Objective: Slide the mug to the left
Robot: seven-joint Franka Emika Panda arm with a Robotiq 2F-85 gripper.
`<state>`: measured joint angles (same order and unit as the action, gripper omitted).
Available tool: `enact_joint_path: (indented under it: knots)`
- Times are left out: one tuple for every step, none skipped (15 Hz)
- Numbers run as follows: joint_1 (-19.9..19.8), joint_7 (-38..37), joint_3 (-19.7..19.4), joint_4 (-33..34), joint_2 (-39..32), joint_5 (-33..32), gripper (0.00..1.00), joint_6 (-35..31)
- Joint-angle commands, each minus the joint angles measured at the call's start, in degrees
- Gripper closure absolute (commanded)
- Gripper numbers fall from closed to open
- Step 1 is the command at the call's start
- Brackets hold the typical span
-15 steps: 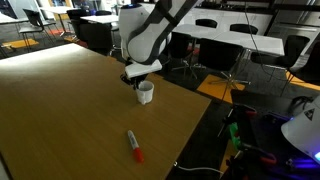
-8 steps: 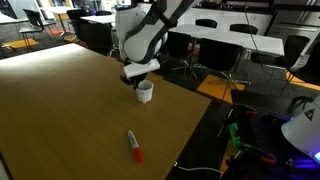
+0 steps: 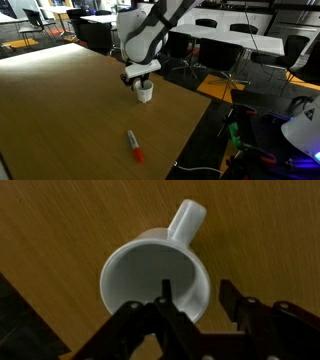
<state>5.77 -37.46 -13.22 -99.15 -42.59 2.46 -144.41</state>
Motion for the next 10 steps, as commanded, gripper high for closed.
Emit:
enact_joint_path:
  knots:
    - [-0.41,0.33,0.23,1.68,-1.03,-0.77,0.52,2.11]
    - [-0.42,0.42,0.29,1.78,-1.30,-0.74,0.63,2.08]
    - [-0.41,0.45,0.31,1.94,-1.59,-0.74,0.77,2.06]
    - [-0.36,0.47,0.33,2.05,-1.84,-0.74,0.86,1.98]
    - [-0.32,0.53,0.41,2.09,-2.00,-0.71,0.93,1.78]
    - [-0.23,0.50,0.44,2.23,-2.14,-0.73,1.00,1.72]
    - [-0.22,0.62,0.59,2.35,-2.26,-0.70,1.00,1.61]
    - [-0.30,0.97,0.70,2.48,-2.19,-0.89,1.00,1.55]
    - [-0.58,1.74,1.09,2.54,-2.14,-0.81,0.97,1.32]
    - [-1.03,3.19,1.78,2.69,-2.16,-0.70,0.97,1.01]
